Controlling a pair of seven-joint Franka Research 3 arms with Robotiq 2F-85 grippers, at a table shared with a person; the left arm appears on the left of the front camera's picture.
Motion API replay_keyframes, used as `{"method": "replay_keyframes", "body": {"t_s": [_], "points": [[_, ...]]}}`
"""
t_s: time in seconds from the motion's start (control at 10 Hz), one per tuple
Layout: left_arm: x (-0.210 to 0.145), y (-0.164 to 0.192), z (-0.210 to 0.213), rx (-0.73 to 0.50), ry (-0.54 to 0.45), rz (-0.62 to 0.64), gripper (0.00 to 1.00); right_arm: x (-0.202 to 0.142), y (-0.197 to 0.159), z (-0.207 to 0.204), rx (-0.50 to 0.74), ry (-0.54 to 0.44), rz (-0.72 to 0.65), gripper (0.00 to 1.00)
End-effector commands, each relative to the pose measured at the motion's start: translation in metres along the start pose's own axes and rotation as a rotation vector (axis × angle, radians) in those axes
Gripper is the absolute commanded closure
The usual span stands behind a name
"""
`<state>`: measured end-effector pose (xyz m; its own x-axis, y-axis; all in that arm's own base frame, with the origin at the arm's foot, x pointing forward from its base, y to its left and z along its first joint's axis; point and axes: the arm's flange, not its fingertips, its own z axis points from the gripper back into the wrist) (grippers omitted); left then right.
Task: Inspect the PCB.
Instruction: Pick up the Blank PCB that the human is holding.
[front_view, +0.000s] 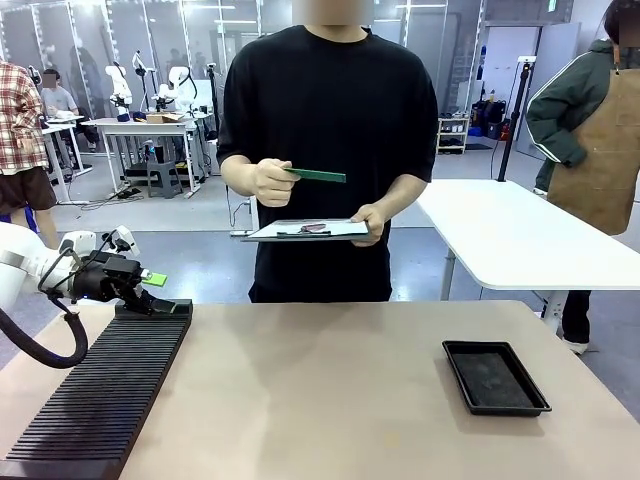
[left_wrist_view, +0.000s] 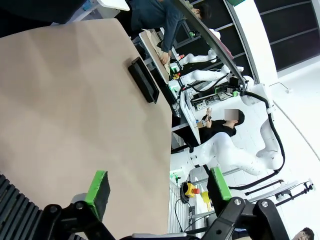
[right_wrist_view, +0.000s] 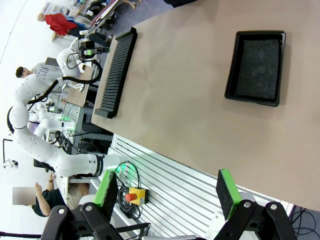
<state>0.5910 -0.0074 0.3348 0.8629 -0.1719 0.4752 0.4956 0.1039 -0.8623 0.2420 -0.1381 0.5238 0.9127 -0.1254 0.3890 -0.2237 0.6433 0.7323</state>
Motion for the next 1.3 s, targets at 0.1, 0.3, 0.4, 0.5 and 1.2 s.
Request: {"method": "replay_keyframes", "body": {"t_s": [0.1,0.3,0.4,0.5,1.2], "points": [[0.0,0.0,0.0,0.0,0.0,0.0,0.0,0.001,0.001,0.001,0.013,-0.006,0.019,0.0],[0.013,-0.057,0.024,0.038,-0.044,0.096,0.0,0.001,0.001,0.001,0.013,-0.006,0.019,0.0],[0.013,-0.084,0.035,0.066,-0.07,0.131,0.0,0.001,0.001,0.001,0.013,-0.006,0.019,0.0],[0.007,-0.114,0.046,0.102,-0.073,0.197,0.0,0.001,0.001,0.001,0.013,-0.006,0.019,0.0],[-0.137,-0.305,0.141,0.511,-0.131,0.116,0.0,0.001,0.001,0.001,0.013,-0.006,0.019,0.0]]}}
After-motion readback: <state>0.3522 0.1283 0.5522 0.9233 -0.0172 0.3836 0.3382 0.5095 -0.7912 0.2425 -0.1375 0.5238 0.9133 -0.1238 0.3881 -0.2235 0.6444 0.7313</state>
